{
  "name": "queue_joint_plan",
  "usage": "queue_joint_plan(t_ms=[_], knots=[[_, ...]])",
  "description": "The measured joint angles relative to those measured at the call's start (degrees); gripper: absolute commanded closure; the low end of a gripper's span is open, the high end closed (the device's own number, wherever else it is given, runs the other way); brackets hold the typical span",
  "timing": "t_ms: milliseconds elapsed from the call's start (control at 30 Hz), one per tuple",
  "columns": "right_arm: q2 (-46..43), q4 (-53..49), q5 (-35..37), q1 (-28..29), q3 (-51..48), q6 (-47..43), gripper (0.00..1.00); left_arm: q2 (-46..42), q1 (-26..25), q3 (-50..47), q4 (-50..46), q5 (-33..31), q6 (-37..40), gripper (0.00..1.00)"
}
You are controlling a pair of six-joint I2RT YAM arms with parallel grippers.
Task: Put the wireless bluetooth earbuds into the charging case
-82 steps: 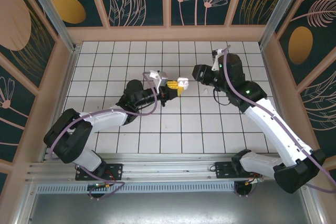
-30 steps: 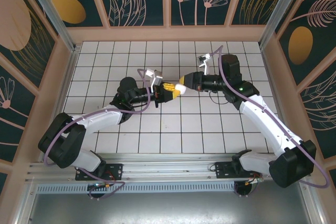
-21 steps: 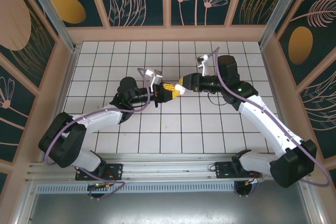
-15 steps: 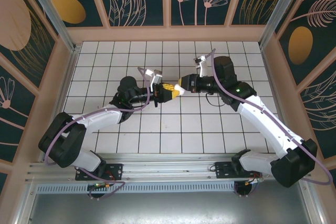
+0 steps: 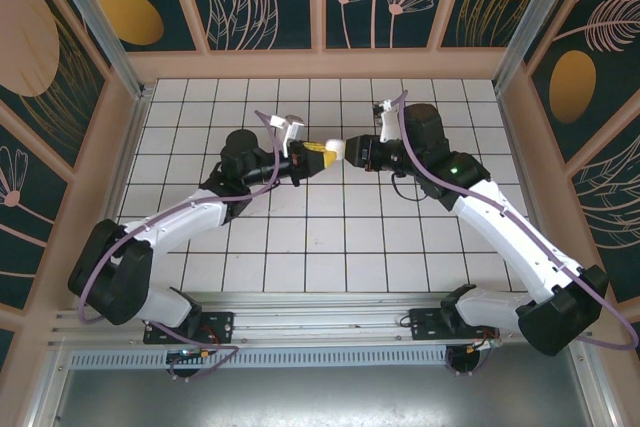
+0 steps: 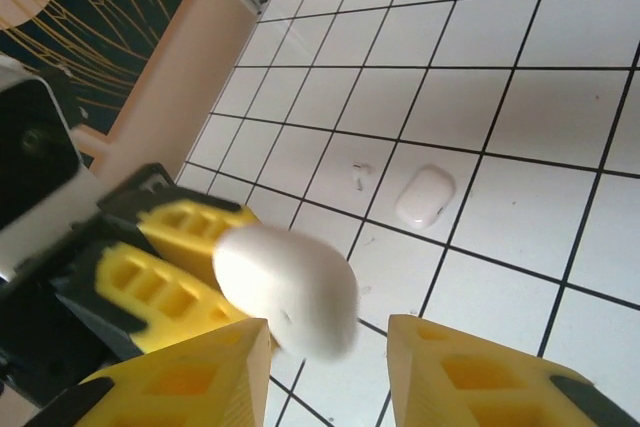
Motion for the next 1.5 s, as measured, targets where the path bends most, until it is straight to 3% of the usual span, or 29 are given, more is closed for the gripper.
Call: queue_joint_plan(t_ms=[267, 533, 800, 1067, 1500], knots=[[0.0, 0.0, 0.4, -1.6, -1.9, 1.1, 0.59, -3.2, 3.6, -1.3, -3.0, -2.8, -0.2, 1.0], [2.2, 0.8, 0.5, -3.4, -3.8, 1.5, 0.58, -4.6, 14.5, -9.0, -2.7, -1.4, -2.5, 1.0], [8.2, 2.5, 1.2, -3.4, -4.8, 2.6, 0.57, -3.1, 24.8, -9.4, -1.7, 2.0, -4.1, 1.0], [12.7, 5.5, 3.6, -3.4, -6.7, 4.9, 0.57, 4.9, 30.0, -6.3, -1.9, 2.6, -5.4, 1.0], [16.7, 5.7, 4.7, -3.4, -7.9, 9.0, 0.57, 25.2, 31.3, 11.1, -13.2, -5.1, -3.4, 1.0]])
